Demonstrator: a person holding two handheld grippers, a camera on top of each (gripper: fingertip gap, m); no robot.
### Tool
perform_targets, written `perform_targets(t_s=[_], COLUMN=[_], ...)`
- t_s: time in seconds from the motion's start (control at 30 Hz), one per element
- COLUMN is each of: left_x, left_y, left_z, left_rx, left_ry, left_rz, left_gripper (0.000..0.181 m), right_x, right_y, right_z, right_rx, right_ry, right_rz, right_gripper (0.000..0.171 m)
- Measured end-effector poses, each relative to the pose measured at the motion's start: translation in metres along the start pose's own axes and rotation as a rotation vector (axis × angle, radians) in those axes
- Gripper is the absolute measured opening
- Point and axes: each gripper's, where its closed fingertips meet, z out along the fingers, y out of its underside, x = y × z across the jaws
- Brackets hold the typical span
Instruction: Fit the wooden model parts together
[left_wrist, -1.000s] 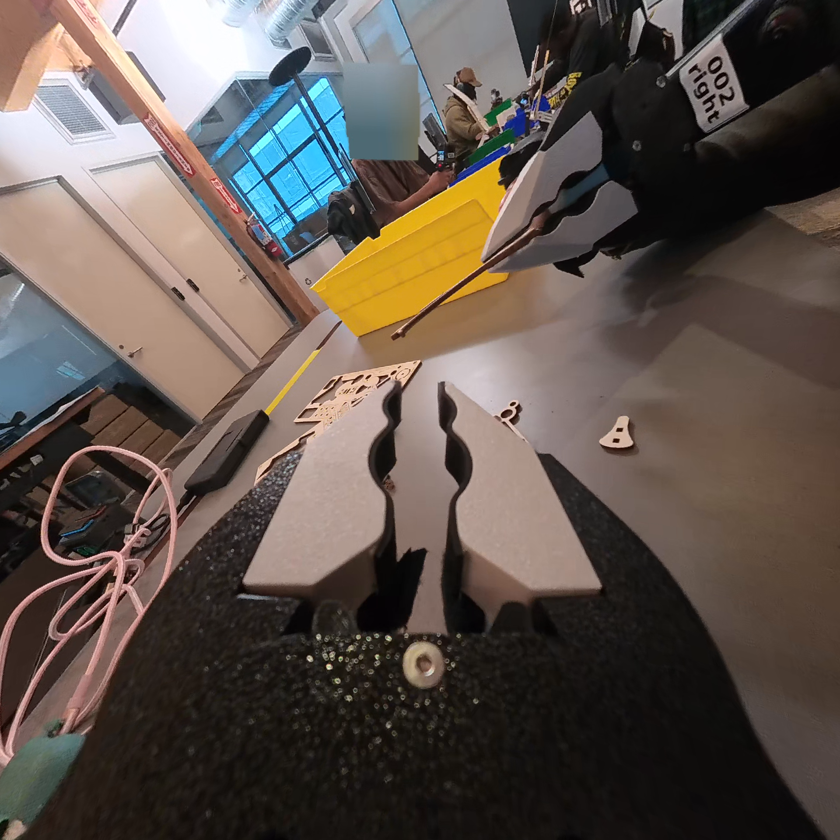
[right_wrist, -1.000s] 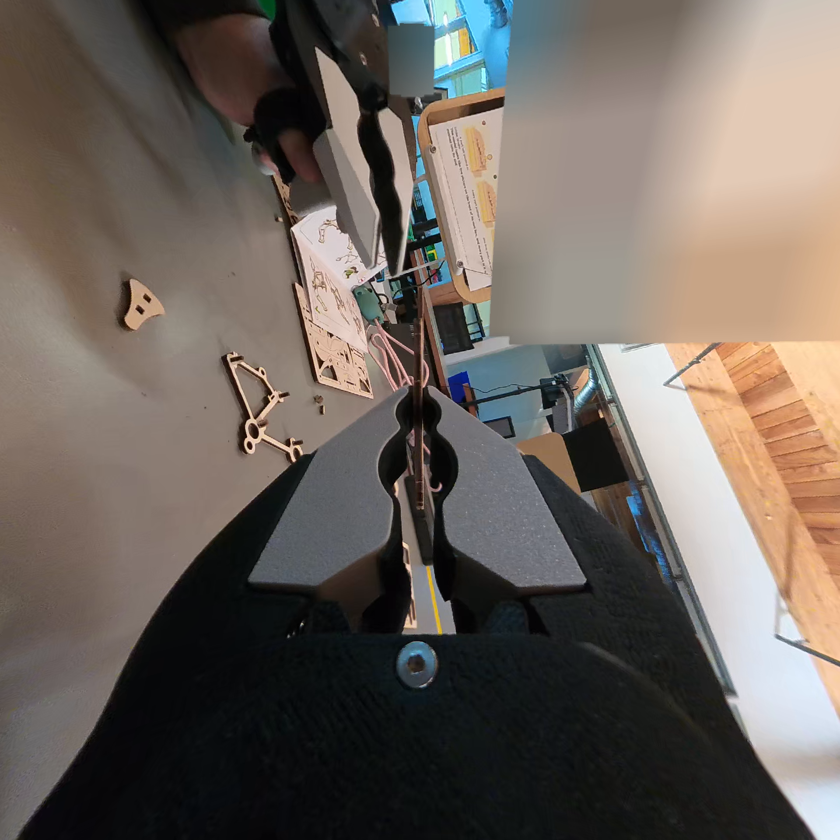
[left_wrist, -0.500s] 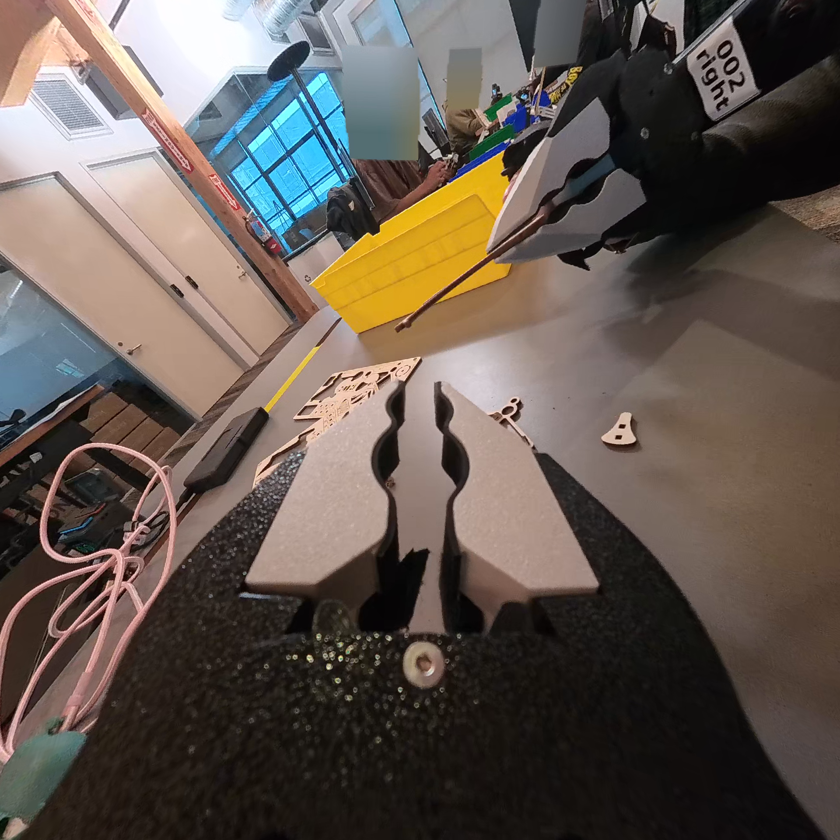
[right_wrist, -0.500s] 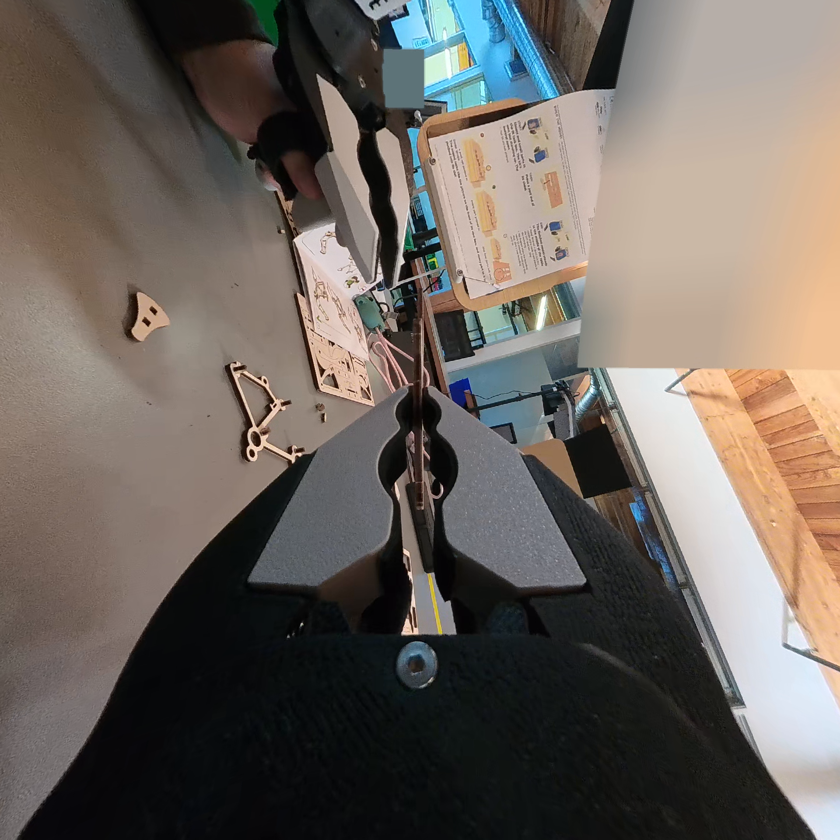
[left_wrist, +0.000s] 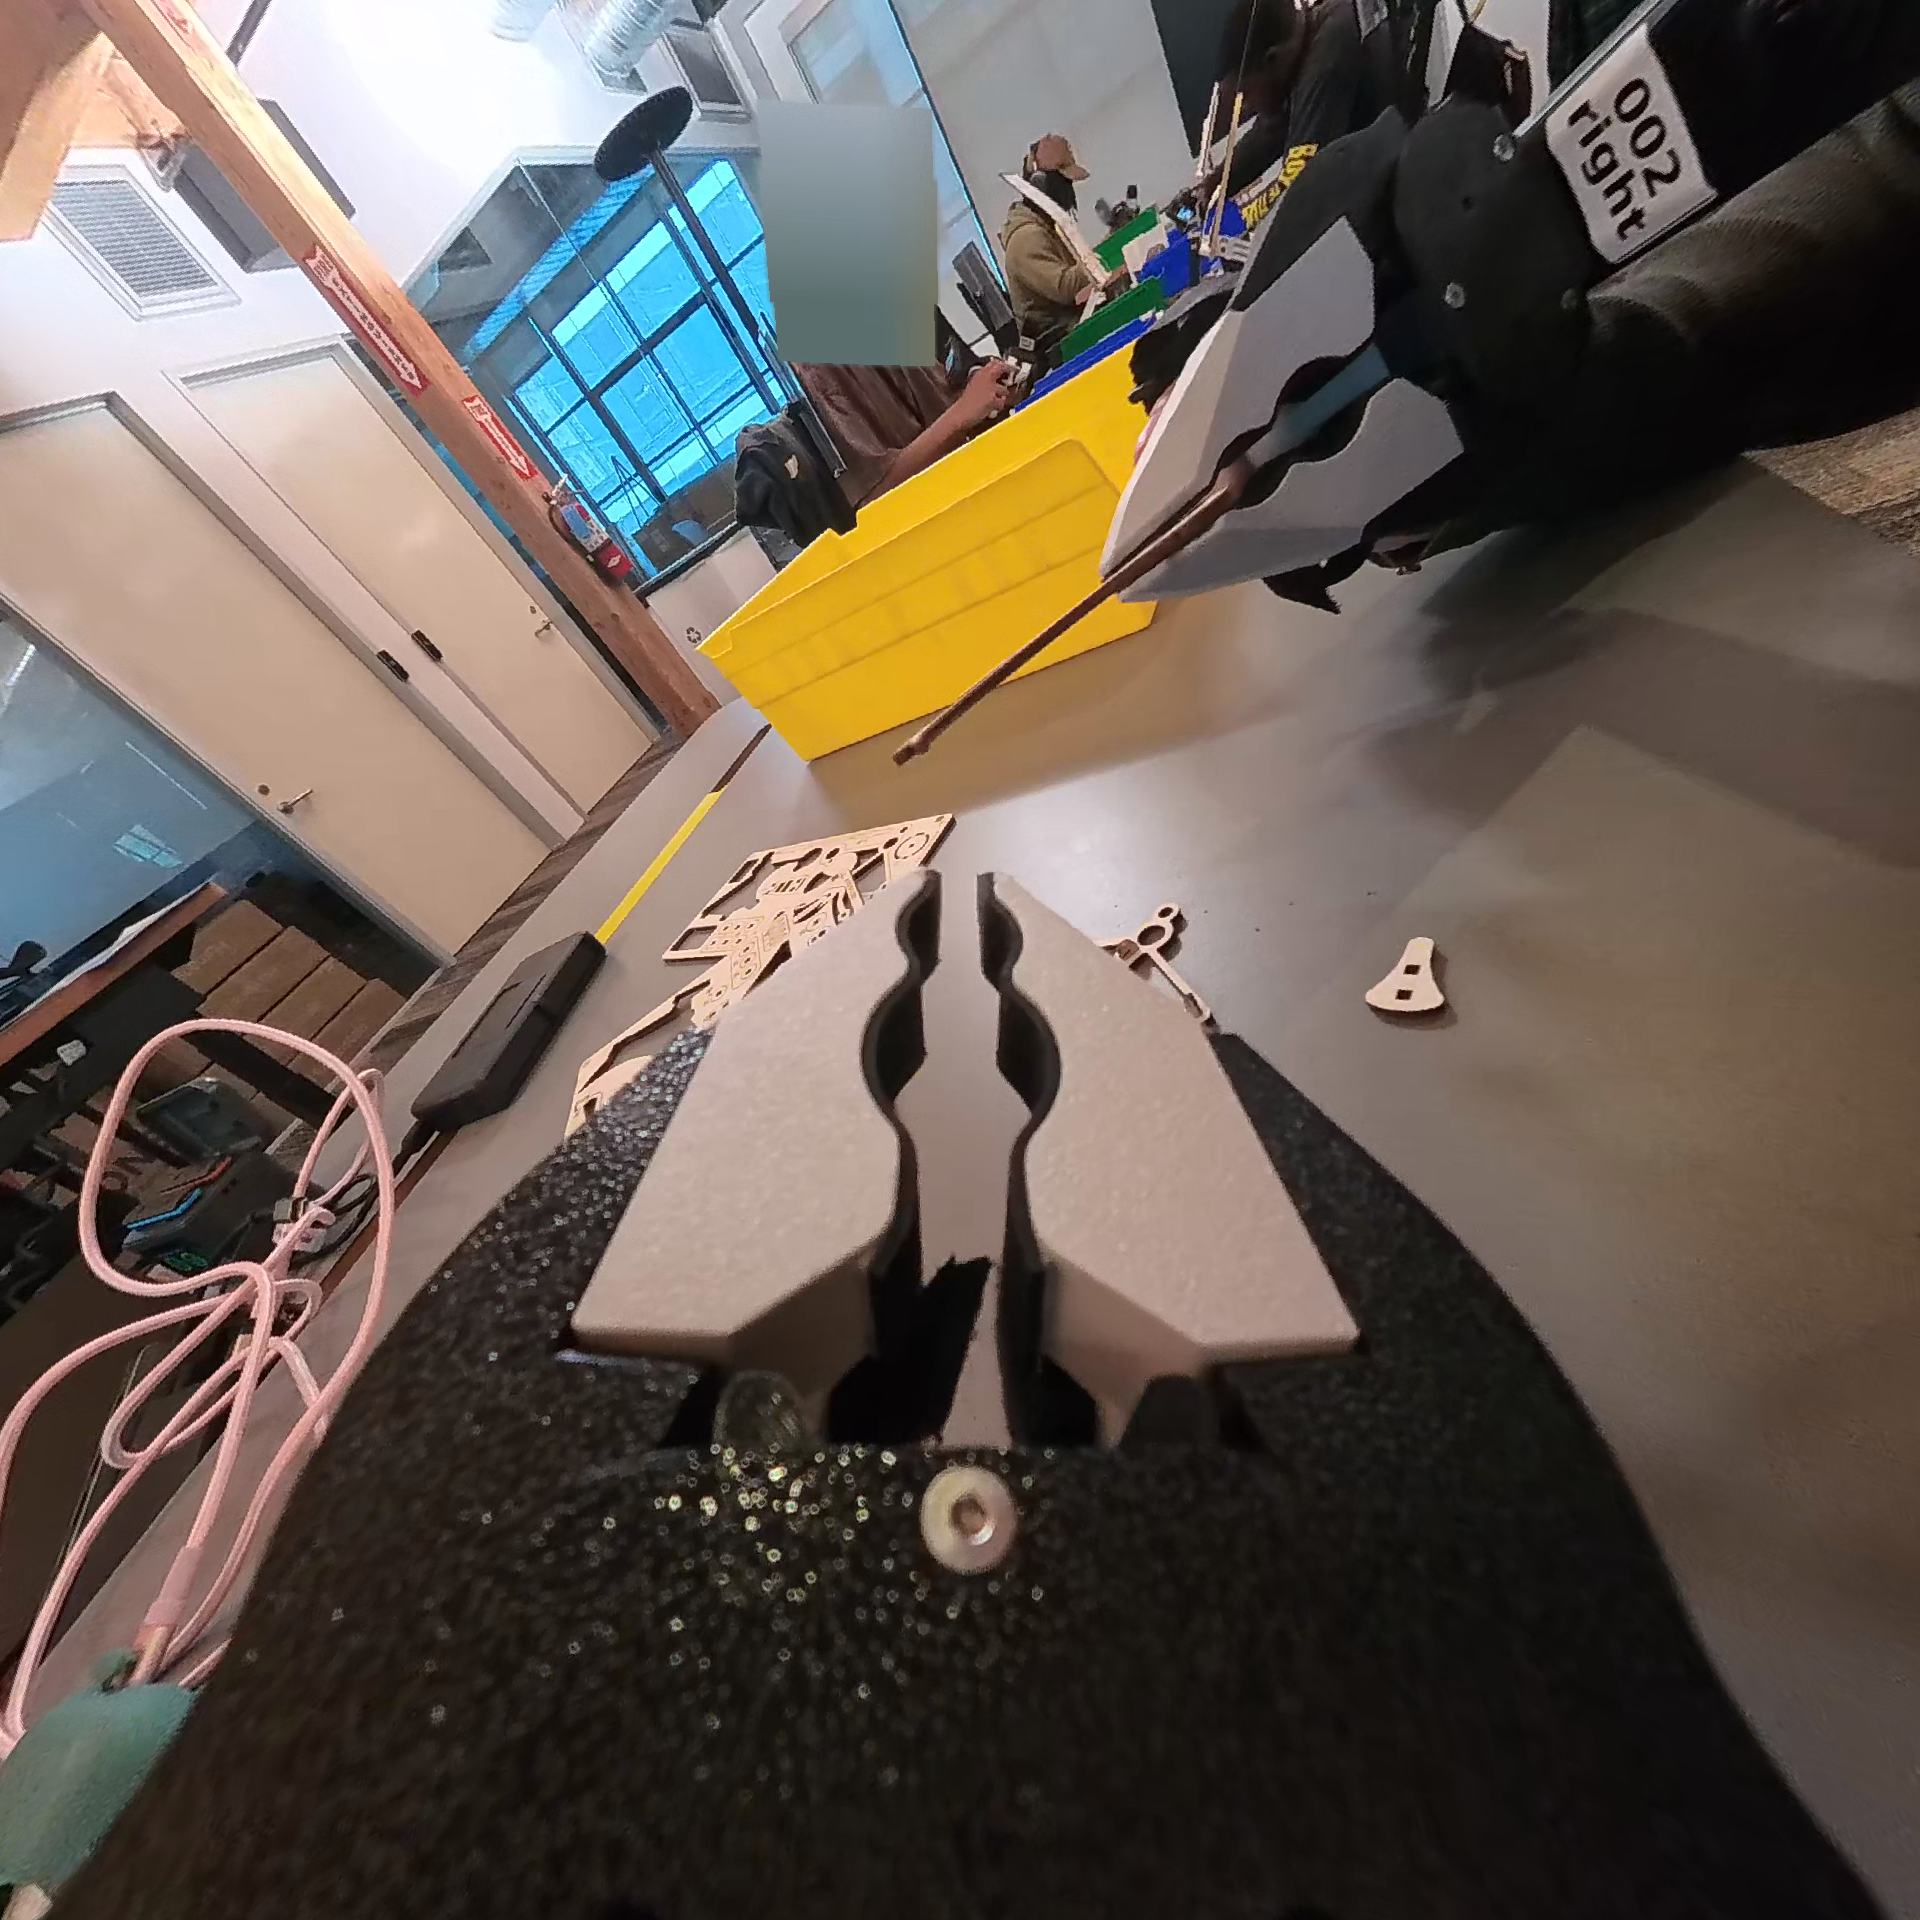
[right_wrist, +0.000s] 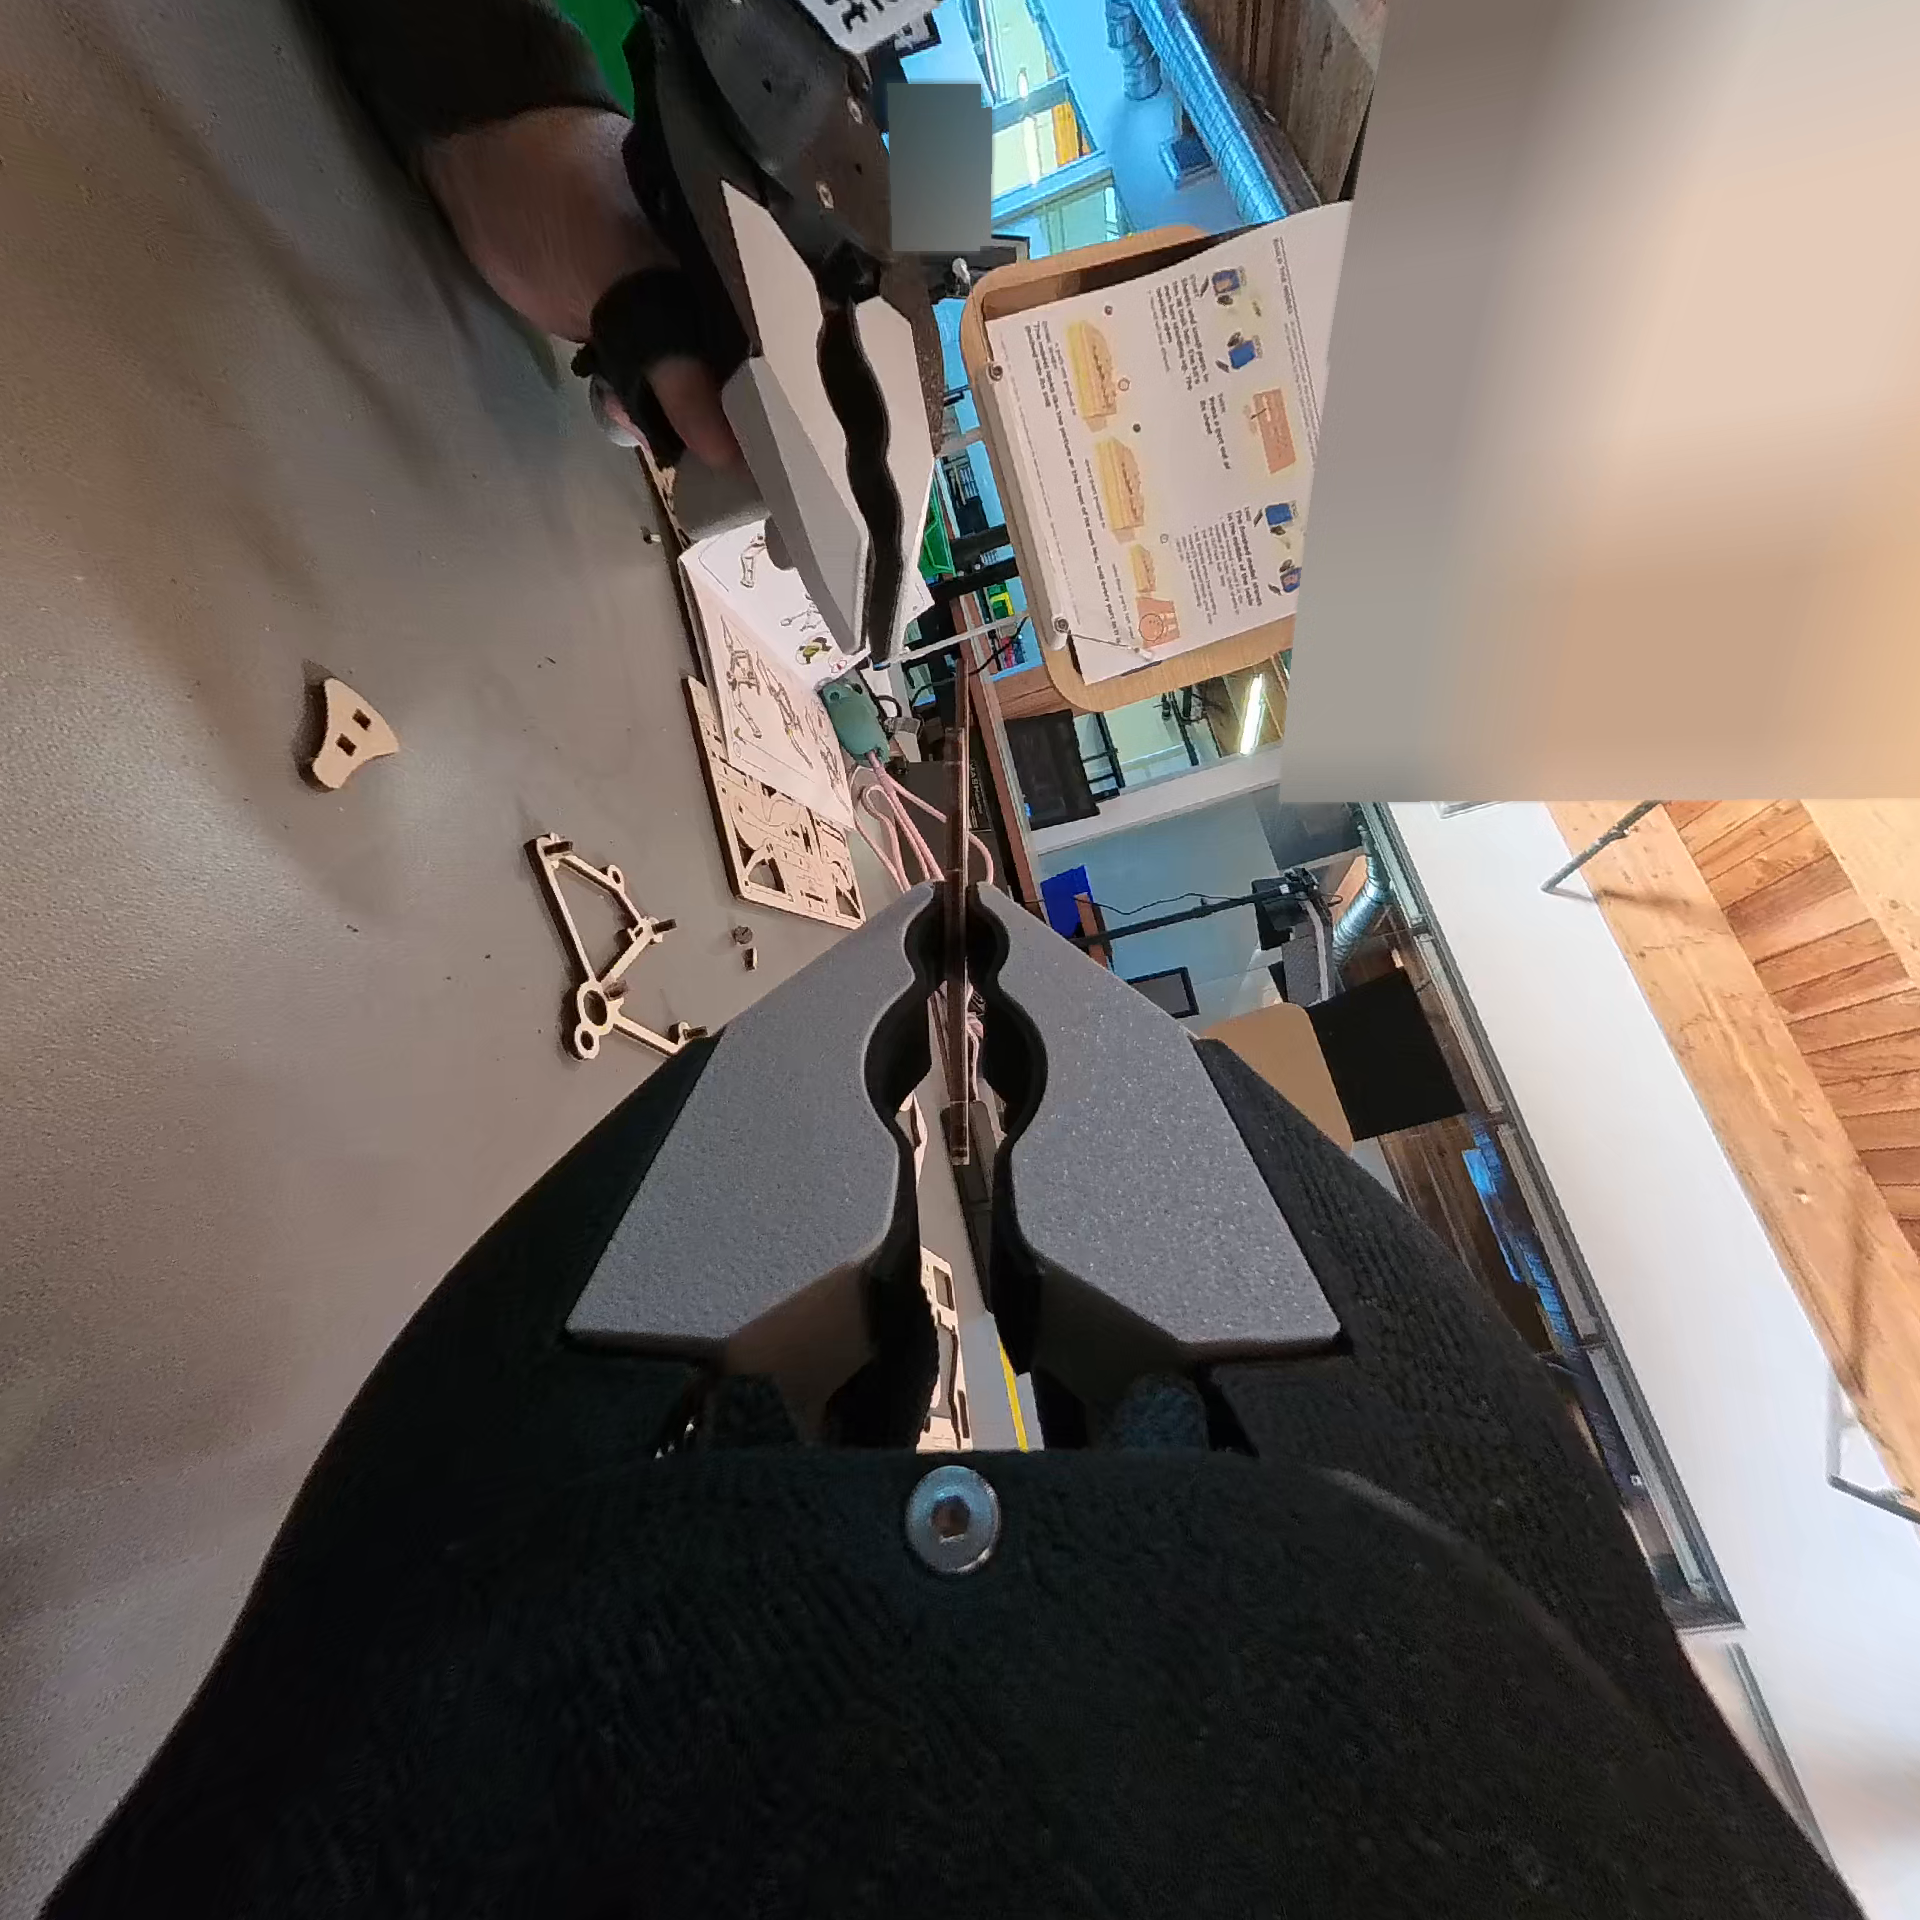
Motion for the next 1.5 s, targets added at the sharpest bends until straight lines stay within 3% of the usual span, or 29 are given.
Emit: perform_targets(t_s=[1.5], left_x=[-0.0001], left_y=[-0.0028], left_z=[-0.0005], left_rx=[0.015], left_ry=[0.015], left_rz=[0.002], left_gripper=[0.001], right_x=[0.0013], right_y=[0.0025], right_z=[0.0004], right_rx=[-0.01], right_ry=[0.001], right_rz=[-0.008], right_gripper=[0.0])
